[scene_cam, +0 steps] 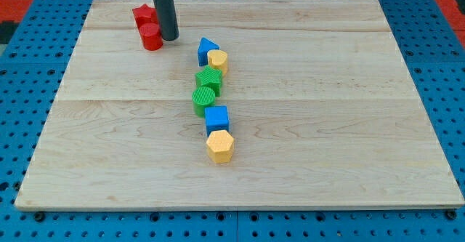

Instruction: Push the green star towards the bottom of the red circle

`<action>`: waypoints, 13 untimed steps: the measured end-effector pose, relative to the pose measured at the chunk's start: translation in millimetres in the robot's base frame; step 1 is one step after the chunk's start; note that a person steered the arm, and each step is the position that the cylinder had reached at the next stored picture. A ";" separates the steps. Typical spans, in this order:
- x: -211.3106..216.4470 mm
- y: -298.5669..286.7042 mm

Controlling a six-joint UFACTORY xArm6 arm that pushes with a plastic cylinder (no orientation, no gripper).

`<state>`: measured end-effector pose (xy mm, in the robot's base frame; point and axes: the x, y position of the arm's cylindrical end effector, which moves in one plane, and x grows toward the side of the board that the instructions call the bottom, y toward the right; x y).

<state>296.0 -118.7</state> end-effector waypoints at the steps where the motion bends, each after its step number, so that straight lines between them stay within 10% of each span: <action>1: 1.6 4.4; 7: 47.5 68.3; 10: -16.1 136.4; 13: 117.9 198.9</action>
<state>413.9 80.2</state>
